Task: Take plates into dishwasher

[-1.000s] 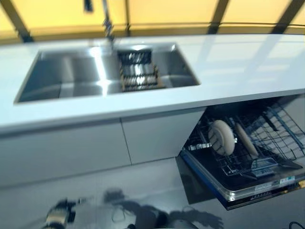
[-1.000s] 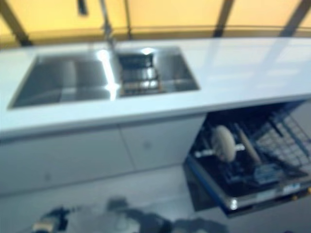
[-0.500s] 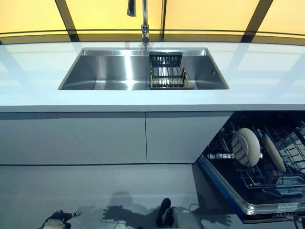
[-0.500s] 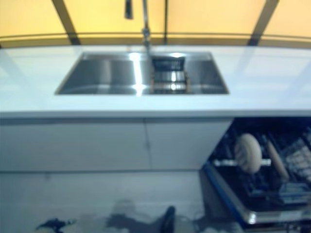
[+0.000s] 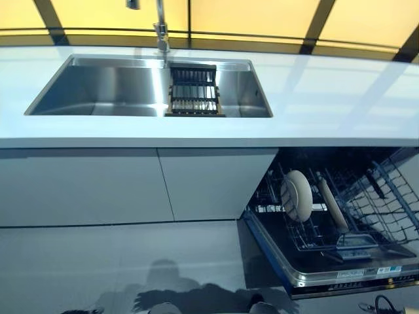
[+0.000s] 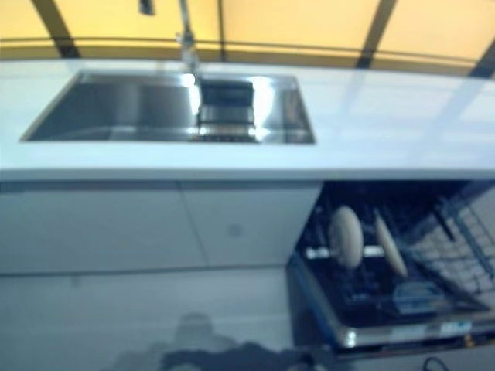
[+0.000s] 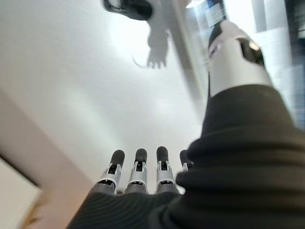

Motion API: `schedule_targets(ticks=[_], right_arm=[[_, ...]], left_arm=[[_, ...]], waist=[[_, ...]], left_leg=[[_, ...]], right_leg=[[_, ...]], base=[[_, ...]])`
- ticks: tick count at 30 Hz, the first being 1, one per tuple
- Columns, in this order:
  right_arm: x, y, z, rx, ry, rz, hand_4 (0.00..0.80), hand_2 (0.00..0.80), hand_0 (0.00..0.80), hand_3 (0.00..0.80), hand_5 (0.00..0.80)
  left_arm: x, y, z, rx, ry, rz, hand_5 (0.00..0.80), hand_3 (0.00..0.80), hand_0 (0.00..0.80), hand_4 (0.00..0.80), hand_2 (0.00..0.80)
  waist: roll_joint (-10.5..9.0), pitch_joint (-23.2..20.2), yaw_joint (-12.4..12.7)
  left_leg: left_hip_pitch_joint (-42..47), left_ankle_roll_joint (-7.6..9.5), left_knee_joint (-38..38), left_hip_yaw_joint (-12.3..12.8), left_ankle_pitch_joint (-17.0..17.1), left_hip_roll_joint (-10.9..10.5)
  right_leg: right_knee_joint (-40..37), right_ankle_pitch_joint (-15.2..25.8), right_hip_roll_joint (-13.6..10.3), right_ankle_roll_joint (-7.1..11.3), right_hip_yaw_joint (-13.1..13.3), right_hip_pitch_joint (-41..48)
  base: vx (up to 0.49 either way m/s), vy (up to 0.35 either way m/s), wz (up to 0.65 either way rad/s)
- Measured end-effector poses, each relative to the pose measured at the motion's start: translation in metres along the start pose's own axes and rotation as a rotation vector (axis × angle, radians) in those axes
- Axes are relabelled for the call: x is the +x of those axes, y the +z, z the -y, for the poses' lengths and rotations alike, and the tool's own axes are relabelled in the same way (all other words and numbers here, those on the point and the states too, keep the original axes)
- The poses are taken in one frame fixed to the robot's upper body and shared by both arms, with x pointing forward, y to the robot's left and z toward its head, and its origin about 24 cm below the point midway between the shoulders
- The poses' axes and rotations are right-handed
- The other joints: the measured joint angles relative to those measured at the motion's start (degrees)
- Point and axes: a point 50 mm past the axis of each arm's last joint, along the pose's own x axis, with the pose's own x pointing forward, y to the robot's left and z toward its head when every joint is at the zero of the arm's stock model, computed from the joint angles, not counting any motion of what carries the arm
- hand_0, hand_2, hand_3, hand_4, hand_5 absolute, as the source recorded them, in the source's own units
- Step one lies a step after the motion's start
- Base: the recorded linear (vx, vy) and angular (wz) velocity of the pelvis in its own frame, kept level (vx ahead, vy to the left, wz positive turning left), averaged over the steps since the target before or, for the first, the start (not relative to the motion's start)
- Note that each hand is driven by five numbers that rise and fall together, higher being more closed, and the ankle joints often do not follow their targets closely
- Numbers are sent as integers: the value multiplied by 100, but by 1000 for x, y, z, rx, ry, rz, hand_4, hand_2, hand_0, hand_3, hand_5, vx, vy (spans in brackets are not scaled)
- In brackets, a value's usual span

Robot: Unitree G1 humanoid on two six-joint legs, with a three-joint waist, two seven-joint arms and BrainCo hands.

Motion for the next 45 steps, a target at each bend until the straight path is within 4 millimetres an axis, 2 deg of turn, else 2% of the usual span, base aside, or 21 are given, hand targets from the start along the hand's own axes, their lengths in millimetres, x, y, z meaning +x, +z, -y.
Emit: schedule_targets(ticks=[3, 5, 10, 12, 16, 19, 20, 24, 26, 29, 30, 33, 35, 44, 45], right_arm=[[2, -9, -3, 51, 31, -21, 0, 0, 0, 0, 0], [4, -16, -11, 84, 62, -35, 0, 0, 0, 0, 0], [8, -26, -43, 256, 177, -56, 0, 0, 0, 0, 0], [7, -18, -53, 314, 220, -33, 0, 0, 0, 0, 0], [3, 2, -61, 423, 250, 44, 0, 0, 0, 0, 0], [-2, 22, -66, 587, 273, 125, 0, 0, 0, 0, 0], [-6, 33, -68, 662, 294, 158, 0, 0, 0, 0, 0], [-21, 72, -75, 847, 362, 281, 0, 0, 0, 0, 0], [-28, 86, -76, 959, 408, 327, 0, 0, 0, 0, 0], [-40, 107, -71, 1107, 472, 405, 0, 0, 0, 0, 0], [-42, 110, -71, 1121, 481, 419, 0, 0, 0, 0, 0], [-63, 141, -74, 1143, 559, 521, 0, 0, 0, 0, 0], [-73, 157, -72, 1116, 562, 553, 0, 0, 0, 0, 0], [-81, 166, -47, 956, 497, 570, 0, 0, 0, 0, 0], [-81, 167, -41, 921, 471, 573, 0, 0, 0, 0, 0]], left_arm=[[0, 21, -6, -8, 11, 55, 0, 0, 0, 0, 0], [-1, 33, -10, -11, 18, 101, 0, 0, 0, 0, 0], [-2, 39, -10, 25, 15, 121, 0, 0, 0, 0, 0], [-2, 40, -10, 29, 13, 124, 0, 0, 0, 0, 0], [-2, 44, -6, 25, 4, 136, 0, 0, 0, 0, 0], [-3, 49, 0, 41, -6, 156, 0, 0, 0, 0, 0], [-4, 49, 2, 47, -12, 158, 0, 0, 0, 0, 0], [-5, 45, 25, 9, -65, 150, 0, 0, 0, 0, 0], [-6, 43, 36, -17, -93, 145, 0, 0, 0, 0, 0], [-8, 42, 48, -47, -115, 141, 0, 0, 0, 0, 0], [-8, 41, 51, -49, -119, 138, 0, 0, 0, 0, 0], [-10, 33, 66, -63, -151, 120, 0, 0, 0, 0, 0], [-11, 31, 71, -75, -164, 113, 0, 0, 0, 0, 0], [-11, 24, 73, -93, -172, 83, 0, 0, 0, 0, 0], [-11, 23, 73, -93, -171, 81, 0, 0, 0, 0, 0]], waist=[[12, 14, -132], [-49, 47, -233], [-34, 98, -357], [53, 153, -403], [322, 337, -404], [505, 446, -436], [539, 492, -438], [763, 613, -601], [933, 679, -614], [1182, 798, -682], [1215, 815, -689], [1355, 916, -697], [1356, 946, -649], [1274, 1017, -482], [1265, 1023, -449]], left_leg=[[-6, -60, -22, 24, 50, -39], [-15, -73, -29, 22, 58, -106], [-21, -52, -13, 77, 45, -256], [-92, -31, 54, 84, 34, -320], [-127, 58, 231, 184, -43, -415], [-213, 170, 489, 220, -198, -463], [-266, 204, 617, 234, -251, -496], [-519, 346, 1143, 269, -525, -548], [-642, 414, 1410, 362, -641, -567], [-831, 504, 1734, 379, -776, -567], [-853, 511, 1777, 378, -788, -571], [-909, 491, 2031, 346, -880, -546], [-915, 507, 2102, 295, -905, -552], [-1198, 442, 2449, -26, -920, -437], [-1199, 412, 2465, -141, -899, -443]], right_leg=[[44, 16, -49, -3, 54, -52], [42, 45, -126, 20, 59, -53], [58, 90, -255, 73, 228, -160], [121, 100, -325, 87, 256, -259], [328, 106, -453, 97, 469, -462], [508, 86, -564, 107, 576, -583], [596, 72, -606, 105, 687, -681], [842, 46, -795, 132, 920, -911], [951, 48, -850, 135, 1106, -1080], [1209, 38, -945, 148, 1196, -1313], [1261, 34, -960, 151, 1213, -1342], [1657, -138, -1027, 213, 1310, -1493], [1888, -267, -1087, 226, 1314, -1534], [2748, -691, -1158, 78, 1276, -1857], [2825, -777, -1157, 36, 1221, -1855]], base=[[-106, -77, -3], [-92, -35, 2], [-69, 35, -5], [-101, 100, -3], [-86, 86, -14], [-97, 163, -10], [-82, 166, -15], [-98, 150, -11], [-146, 133, -17], [-70, 80, -1], [-50, 61, 3], [-49, 11, 2], [-63, -23, 12], [-24, -80, 9], [-11, -100, 8]])
